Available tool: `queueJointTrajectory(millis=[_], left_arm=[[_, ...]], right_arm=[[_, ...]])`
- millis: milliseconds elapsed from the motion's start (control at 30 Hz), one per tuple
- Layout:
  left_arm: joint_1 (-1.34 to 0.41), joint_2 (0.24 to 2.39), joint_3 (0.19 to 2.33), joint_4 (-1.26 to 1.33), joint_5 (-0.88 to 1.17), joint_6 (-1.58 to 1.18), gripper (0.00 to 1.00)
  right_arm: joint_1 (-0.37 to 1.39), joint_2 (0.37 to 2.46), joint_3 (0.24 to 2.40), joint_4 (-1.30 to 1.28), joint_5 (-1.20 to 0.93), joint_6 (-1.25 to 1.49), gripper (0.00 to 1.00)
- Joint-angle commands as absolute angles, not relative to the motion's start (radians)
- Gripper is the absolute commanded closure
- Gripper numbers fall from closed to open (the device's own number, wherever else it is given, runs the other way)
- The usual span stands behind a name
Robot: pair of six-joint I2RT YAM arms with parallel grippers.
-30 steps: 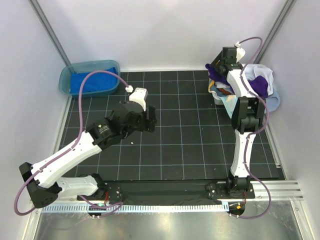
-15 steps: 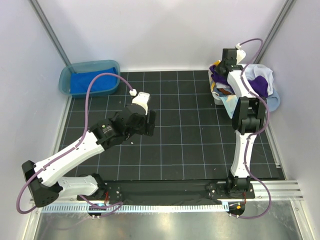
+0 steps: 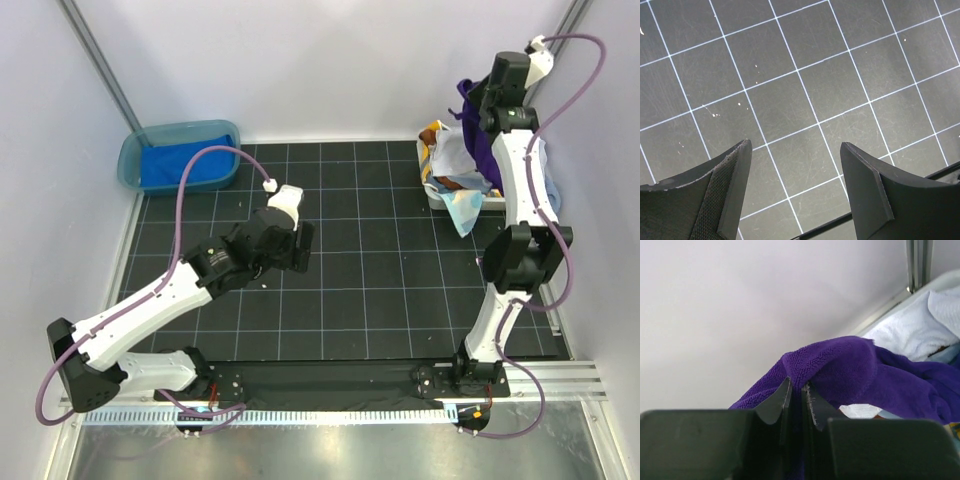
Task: Fold and stack the towels
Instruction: Grab crumpled towel, then move the towel to the center of the board
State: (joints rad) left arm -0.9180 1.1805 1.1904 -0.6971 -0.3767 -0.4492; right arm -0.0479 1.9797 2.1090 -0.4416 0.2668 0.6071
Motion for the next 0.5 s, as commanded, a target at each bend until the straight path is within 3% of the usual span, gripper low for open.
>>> queueJointTrajectory(millis=[0,467], left_arm=[[-0.916,1.183,1.227,-0.683,-0.367,-0.428,0.25],[-0.782,1.206,1.328,-0.730,-0.383,-0.463,0.25]], right_arm=[[-0.041,1.875,2.157,-0.410,0.272,0.586,0.99],[0.032,1.776,2.348,-0.551,0.060,0.623,0.99]])
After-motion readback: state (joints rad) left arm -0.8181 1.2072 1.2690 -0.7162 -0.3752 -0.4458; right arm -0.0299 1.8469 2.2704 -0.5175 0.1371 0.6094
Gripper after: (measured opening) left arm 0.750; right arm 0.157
